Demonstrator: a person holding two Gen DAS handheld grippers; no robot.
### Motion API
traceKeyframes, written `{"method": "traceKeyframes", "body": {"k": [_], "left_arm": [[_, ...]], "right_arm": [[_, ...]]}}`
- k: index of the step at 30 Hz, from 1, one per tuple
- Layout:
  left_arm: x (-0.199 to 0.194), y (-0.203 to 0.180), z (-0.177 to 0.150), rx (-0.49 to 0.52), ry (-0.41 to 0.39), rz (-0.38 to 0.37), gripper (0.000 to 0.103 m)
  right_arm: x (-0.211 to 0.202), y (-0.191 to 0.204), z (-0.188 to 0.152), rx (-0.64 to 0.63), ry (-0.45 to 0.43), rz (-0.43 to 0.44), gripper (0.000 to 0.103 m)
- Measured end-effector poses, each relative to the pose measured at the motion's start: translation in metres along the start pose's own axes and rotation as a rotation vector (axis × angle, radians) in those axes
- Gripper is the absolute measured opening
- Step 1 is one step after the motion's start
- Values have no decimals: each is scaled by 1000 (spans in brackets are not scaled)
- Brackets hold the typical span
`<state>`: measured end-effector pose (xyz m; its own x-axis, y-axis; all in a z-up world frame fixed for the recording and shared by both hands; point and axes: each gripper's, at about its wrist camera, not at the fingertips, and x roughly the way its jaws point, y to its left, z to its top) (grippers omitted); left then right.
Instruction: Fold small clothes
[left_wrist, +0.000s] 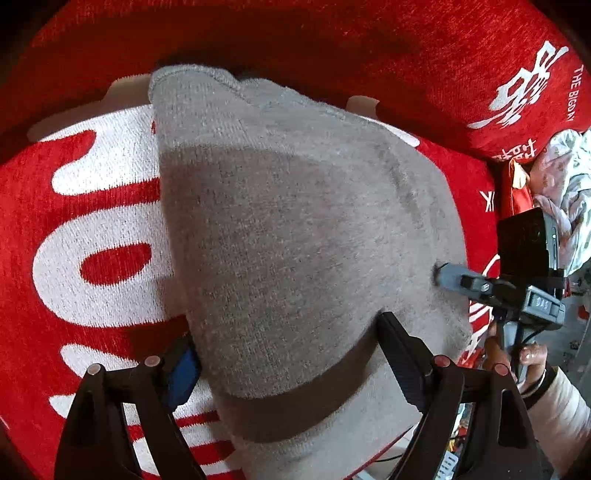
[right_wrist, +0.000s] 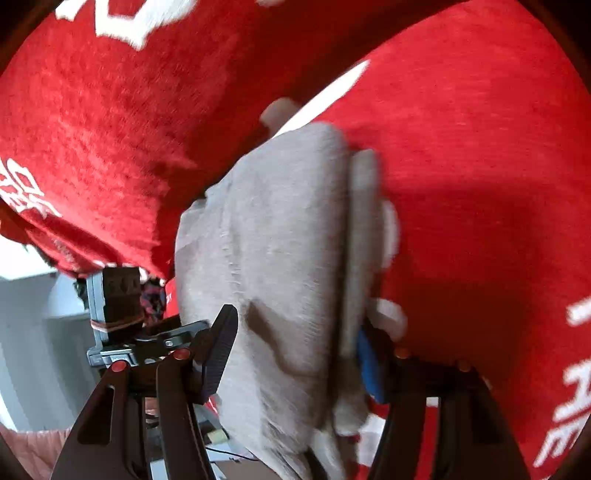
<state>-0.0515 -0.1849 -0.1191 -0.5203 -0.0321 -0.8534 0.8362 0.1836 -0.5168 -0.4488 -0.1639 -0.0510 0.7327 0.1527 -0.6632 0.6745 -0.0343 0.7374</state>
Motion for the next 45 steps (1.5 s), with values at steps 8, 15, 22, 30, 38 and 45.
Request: {"method": "traceKeyframes", "body": {"k": [8,15,22,30,38,45], "left_arm": [[-33,-14,-12,51,-58,-53,50],[-81,-32,-39,89,-98,-96,50],[-125,-14,-91,72,-93,-66,50],[-105,42,-141,12,-48,58,51],[-114,93,-169,-144,-126,297,51],[-143,79,-192,-113,-212,286,51]], "right_arm": [[0,21,-17,91,-2,140,29],[-15,57,-45,151,-32,267,29],[-5,102,-89,146,20,304,29],[73,107,-138,197,121,292,29],[75,104,-129,69,76,-230,40],[45,163,-149,-155,-12,-398,11]]}}
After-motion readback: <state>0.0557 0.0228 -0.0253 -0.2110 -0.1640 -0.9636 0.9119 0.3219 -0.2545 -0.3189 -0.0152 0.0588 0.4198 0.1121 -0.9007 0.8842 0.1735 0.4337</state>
